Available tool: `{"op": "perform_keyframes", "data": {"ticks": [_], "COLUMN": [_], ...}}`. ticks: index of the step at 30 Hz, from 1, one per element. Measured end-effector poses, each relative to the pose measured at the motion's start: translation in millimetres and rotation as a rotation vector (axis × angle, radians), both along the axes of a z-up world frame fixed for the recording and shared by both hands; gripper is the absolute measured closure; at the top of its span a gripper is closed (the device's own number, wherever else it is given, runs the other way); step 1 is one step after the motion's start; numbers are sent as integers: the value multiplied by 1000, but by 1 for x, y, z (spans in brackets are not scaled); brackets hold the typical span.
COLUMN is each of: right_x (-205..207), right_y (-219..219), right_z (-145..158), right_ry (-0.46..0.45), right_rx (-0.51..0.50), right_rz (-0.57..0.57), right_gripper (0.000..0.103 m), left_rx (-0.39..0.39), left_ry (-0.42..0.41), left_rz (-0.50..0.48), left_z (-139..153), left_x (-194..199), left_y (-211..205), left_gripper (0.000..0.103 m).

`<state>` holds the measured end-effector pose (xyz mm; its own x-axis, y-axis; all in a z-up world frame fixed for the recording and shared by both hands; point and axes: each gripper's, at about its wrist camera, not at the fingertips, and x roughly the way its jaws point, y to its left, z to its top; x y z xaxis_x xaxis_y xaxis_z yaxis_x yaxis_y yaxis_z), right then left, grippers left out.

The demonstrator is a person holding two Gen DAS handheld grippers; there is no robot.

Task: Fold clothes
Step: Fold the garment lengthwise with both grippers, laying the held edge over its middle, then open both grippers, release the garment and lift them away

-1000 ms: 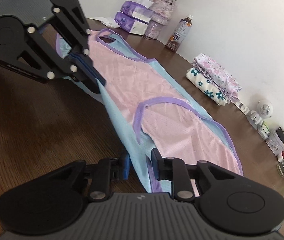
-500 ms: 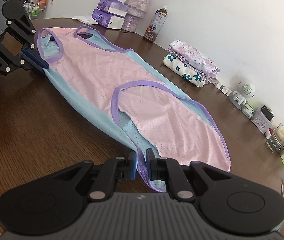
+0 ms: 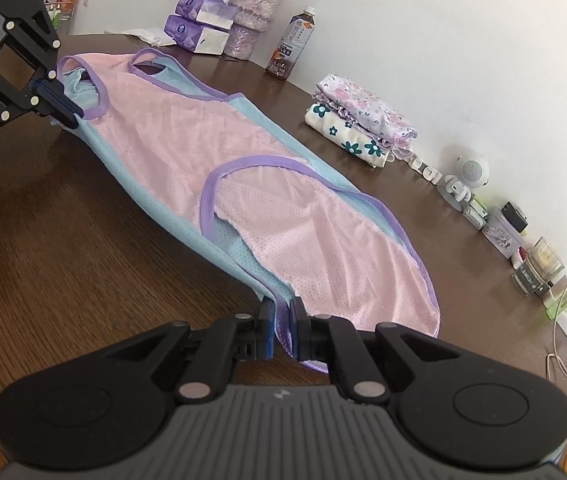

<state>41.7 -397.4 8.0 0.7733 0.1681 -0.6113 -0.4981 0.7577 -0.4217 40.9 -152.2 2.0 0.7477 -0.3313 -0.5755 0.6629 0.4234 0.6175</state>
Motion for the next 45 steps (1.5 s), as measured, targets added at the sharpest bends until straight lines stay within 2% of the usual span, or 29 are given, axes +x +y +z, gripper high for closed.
{"op": "perform_keyframes", "data": {"ticks": [7,11,19,22,24,25,26,27,28,29,32,35,37,38,40,45], "right_x": [34,61,92,97,99,100,102,103,105,106,101,91,84,81,74,87], "right_y": [10,12,14,12,8,5,0,-6,-13,-21,-34,-32,-30,-30,-28,15], "right_z": [11,8,-8,-13,-15,-15,-14,-12,-10,-8,-3,1,4,6,9,-1], "right_ry": [-56,-42,8,34,54,61,67,73,80,87,93,82,75,71,64,94], "right_rx": [-69,-89,-80,-58,-29,-7,24,62,99,141,239,305,349,371,415,402], "right_rz": [4,1,1,-10,-28,-44,-70,-102,-134,-164,-194,-174,-160,-154,-140,-66], "right_gripper": [98,97,97,97,95,92,83,77,67,65,65,65,65,65,67,73], "left_rx": [46,53,-12,-40,-90,-116,-151,-184,-226,-275,-417,-517,-542,-536,-525,-526], "left_ry": [-128,-86,2,37,69,85,99,117,138,154,191,214,237,251,279,326], "left_rz": [27,45,88,105,138,156,185,214,244,271,327,299,259,242,212,275], "left_z": [13,2,-7,-9,-7,-6,-4,-2,1,5,19,28,30,27,22,3], "left_x": [46,75,101,105,109,111,115,119,123,124,121,106,95,93,88,100], "left_y": [-16,-19,-15,-13,-9,-6,-1,4,10,18,39,50,47,43,36,29], "left_gripper": [103,103,101,96,83,66,58,58,57,57,57,57,62,74,84,83]}}
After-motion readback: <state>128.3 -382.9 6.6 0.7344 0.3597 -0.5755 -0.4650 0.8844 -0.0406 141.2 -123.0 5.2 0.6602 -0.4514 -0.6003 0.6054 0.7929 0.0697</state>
